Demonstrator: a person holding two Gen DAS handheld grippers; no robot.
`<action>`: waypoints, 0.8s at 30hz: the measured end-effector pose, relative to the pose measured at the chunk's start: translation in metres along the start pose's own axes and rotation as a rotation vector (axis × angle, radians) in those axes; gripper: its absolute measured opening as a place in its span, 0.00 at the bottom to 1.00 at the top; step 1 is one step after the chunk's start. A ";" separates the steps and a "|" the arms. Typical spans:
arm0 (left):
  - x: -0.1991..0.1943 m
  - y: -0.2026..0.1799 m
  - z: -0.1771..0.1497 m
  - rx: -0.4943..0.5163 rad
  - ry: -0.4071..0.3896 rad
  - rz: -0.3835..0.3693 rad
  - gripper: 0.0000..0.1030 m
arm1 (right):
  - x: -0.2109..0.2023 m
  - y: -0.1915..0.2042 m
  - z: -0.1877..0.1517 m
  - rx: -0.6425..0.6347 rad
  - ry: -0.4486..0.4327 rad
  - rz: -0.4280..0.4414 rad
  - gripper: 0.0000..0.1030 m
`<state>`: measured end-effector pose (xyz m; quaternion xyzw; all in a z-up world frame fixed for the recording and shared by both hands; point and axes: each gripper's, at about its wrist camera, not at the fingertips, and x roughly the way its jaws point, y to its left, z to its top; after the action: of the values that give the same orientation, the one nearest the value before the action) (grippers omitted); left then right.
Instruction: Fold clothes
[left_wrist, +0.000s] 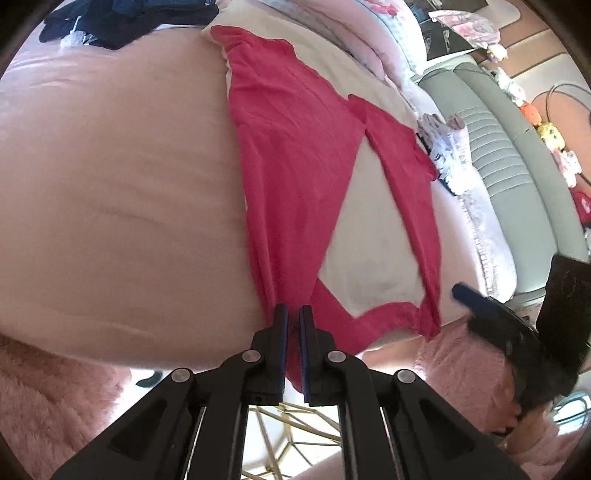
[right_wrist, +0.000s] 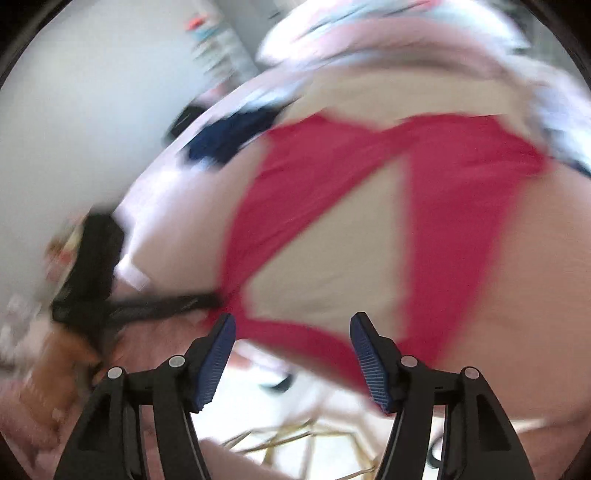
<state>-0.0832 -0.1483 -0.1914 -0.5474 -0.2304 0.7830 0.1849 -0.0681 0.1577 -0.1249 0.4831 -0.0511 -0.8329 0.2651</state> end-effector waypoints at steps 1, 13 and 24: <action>-0.003 -0.001 0.000 0.005 -0.019 -0.022 0.05 | -0.012 -0.012 -0.001 0.038 -0.047 -0.049 0.62; 0.011 0.001 -0.003 -0.093 0.022 0.001 0.04 | 0.026 -0.046 -0.028 0.051 0.142 -0.303 0.62; -0.008 -0.008 -0.002 -0.087 -0.125 0.019 0.05 | 0.015 -0.056 -0.019 0.153 0.038 -0.225 0.62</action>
<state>-0.0778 -0.1460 -0.1814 -0.5070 -0.2702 0.8067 0.1386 -0.0798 0.2010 -0.1660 0.5204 -0.0550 -0.8417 0.1330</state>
